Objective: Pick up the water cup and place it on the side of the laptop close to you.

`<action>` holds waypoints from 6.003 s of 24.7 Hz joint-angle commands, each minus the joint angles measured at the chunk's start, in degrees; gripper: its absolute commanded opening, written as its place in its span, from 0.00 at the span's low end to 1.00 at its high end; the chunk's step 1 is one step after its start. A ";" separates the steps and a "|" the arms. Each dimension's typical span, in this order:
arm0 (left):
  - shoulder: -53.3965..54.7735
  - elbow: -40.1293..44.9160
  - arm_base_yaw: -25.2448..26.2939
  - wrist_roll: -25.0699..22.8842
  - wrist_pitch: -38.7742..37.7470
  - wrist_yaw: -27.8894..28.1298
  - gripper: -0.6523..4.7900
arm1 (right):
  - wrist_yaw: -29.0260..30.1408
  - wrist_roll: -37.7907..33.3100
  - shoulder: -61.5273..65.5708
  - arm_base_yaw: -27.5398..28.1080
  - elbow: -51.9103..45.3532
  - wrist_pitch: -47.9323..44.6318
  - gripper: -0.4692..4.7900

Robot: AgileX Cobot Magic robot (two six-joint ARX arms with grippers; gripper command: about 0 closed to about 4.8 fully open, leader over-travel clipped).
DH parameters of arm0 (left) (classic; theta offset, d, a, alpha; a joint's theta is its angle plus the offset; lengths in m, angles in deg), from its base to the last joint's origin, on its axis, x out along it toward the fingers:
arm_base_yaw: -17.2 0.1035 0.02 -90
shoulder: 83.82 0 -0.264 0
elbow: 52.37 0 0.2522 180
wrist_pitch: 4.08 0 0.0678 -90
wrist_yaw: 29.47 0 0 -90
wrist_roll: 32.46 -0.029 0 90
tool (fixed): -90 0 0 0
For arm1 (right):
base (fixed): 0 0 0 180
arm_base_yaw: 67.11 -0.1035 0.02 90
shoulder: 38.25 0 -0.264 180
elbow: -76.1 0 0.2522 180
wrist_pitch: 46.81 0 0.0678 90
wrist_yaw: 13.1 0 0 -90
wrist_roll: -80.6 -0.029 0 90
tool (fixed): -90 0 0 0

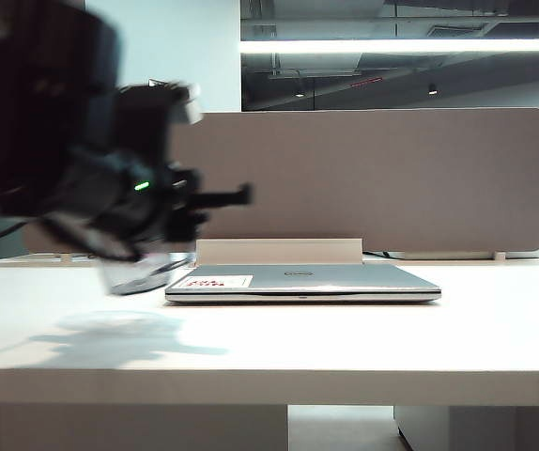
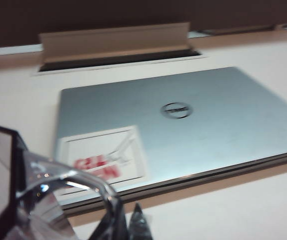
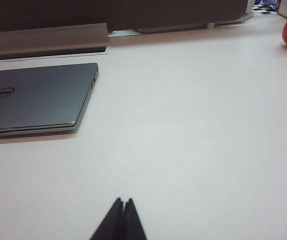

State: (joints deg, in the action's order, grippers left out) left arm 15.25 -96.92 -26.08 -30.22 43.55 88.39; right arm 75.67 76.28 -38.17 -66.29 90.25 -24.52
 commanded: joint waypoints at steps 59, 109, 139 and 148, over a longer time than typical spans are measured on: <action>14.64 -31.63 -19.47 18.82 -37.73 12.66 0.36 | 6.12 -2.12 -0.11 -0.11 -0.35 -0.61 0.08; -18.12 -31.43 -9.64 -1.01 -74.31 7.19 0.11 | 25.62 -5.66 -0.11 -0.15 -0.35 -0.83 0.08; -35.41 -5.03 10.54 -1.14 -53.29 -4.81 0.11 | 25.09 -6.58 -0.11 -0.07 -0.35 -1.07 0.08; -48.78 9.25 17.14 0.15 -44.04 -4.79 0.11 | 23.21 -6.58 -0.11 -0.07 -0.35 -1.07 0.08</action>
State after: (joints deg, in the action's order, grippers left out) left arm -31.98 -88.55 -9.82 -30.22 -1.96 83.80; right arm 99.34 69.68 -38.17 -66.42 90.23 -24.56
